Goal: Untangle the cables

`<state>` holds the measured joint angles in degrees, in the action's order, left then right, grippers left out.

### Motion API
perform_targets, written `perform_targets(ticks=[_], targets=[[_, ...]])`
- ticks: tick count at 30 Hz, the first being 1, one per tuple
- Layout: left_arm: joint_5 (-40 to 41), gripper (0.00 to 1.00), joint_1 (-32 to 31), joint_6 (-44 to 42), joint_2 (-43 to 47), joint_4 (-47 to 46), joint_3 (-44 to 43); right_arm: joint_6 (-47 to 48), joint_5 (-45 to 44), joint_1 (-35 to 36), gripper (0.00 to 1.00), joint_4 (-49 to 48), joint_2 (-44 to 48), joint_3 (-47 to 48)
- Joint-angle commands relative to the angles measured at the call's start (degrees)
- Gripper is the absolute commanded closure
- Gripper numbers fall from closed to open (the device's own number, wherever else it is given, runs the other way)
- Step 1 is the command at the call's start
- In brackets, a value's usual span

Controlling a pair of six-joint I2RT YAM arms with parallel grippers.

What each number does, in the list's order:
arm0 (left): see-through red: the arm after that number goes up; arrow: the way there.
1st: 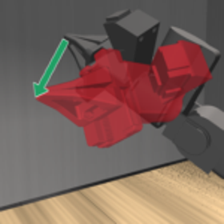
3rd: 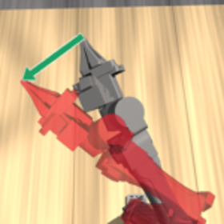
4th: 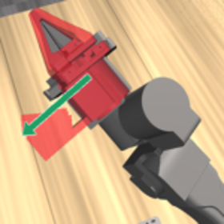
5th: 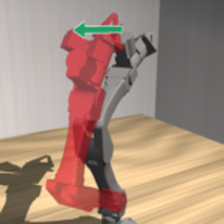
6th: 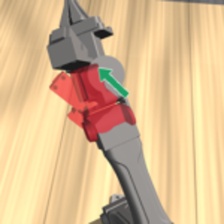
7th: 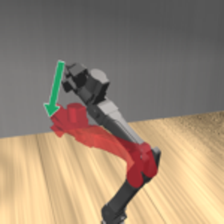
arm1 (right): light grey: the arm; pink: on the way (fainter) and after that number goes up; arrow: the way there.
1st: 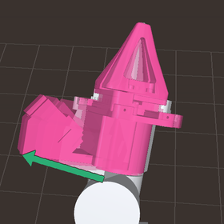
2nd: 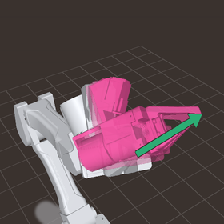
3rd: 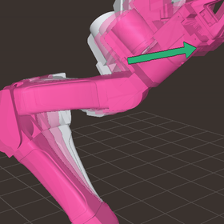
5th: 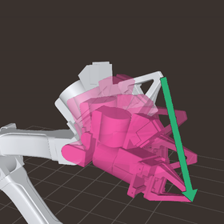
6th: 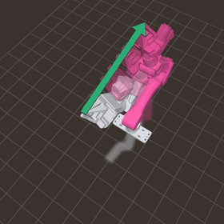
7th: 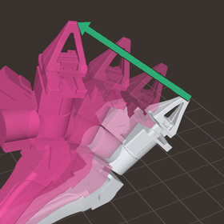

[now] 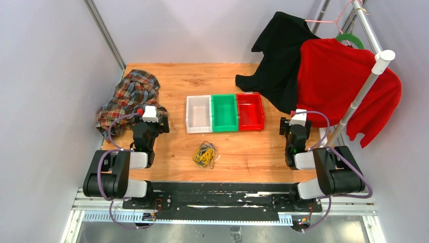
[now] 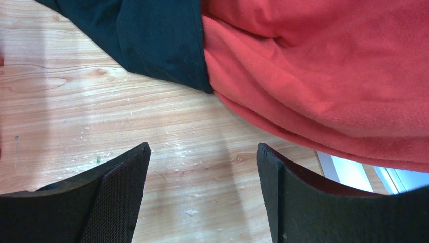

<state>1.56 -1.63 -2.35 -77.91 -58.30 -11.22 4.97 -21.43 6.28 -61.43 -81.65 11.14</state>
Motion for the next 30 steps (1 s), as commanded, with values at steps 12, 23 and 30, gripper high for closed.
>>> perform_targets(ticks=[12,23,30], targets=[[-0.2,0.02,0.0,-0.1,-0.2,-2.7,0.0,-0.3,-0.1,-1.0,0.23,-2.0,-0.1,0.2],[-16.0,0.02,0.1,-7.8,14.9,59.2,-26.6,-13.3,-2.2,1.6,0.23,42.5,32.7,10.8],[-31.1,0.02,0.1,-17.6,22.9,92.5,-35.3,-28.3,21.9,2.3,0.22,54.7,36.6,22.3]])
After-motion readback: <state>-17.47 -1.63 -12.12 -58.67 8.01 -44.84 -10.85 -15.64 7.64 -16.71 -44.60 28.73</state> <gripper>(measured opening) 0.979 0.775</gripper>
